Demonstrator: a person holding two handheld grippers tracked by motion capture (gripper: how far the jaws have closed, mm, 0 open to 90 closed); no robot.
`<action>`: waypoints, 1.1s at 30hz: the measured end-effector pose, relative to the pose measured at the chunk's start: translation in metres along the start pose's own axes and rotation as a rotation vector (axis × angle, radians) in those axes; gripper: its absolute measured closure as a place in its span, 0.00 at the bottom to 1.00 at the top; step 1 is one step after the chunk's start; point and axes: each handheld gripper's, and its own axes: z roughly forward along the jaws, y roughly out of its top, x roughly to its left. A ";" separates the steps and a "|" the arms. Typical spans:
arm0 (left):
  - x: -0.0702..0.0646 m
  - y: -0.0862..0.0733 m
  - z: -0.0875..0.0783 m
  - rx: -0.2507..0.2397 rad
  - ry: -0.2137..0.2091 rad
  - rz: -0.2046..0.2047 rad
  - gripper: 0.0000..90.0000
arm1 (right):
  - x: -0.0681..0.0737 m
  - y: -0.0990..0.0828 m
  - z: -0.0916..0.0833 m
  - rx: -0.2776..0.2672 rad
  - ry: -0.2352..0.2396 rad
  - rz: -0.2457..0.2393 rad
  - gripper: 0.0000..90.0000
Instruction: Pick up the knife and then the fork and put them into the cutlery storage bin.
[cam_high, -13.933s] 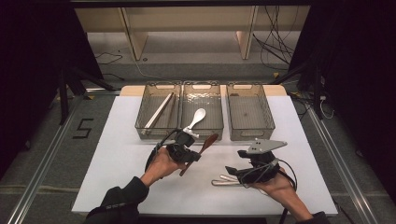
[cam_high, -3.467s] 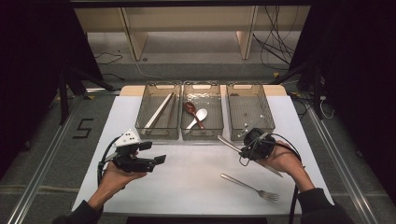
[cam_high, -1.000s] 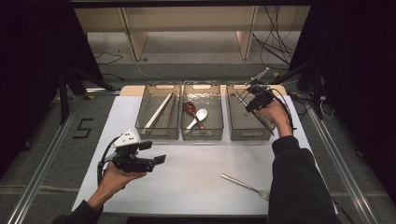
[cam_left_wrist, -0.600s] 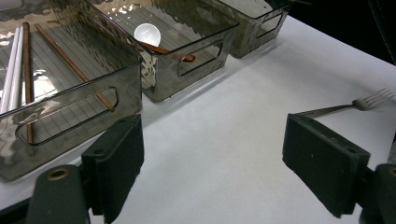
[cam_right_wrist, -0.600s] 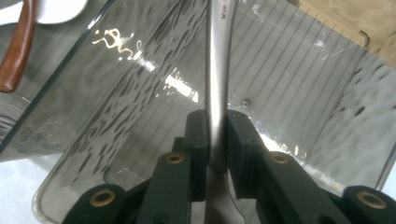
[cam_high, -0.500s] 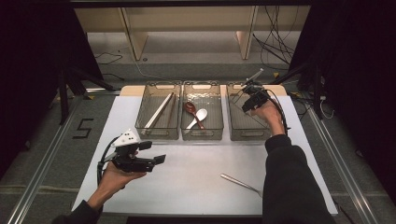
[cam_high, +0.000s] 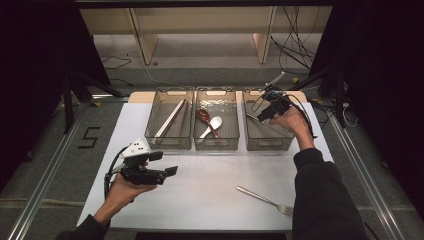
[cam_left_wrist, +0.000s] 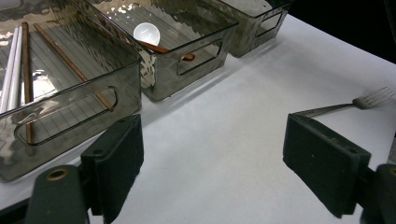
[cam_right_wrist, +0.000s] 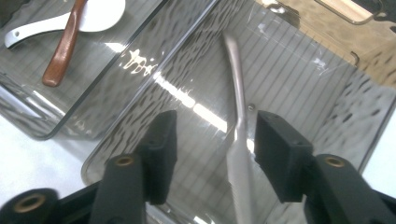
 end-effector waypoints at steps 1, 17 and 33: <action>0.000 0.000 0.000 0.002 0.000 0.001 0.22 | 0.000 -0.002 -0.002 -0.001 0.006 0.010 0.52; 0.000 0.000 0.000 -0.008 0.004 -0.005 0.22 | 0.031 -0.037 -0.043 -0.096 0.085 -0.063 0.38; 0.000 0.001 -0.002 -0.016 0.006 0.001 0.22 | 0.085 -0.097 -0.044 -0.068 0.188 -0.158 0.35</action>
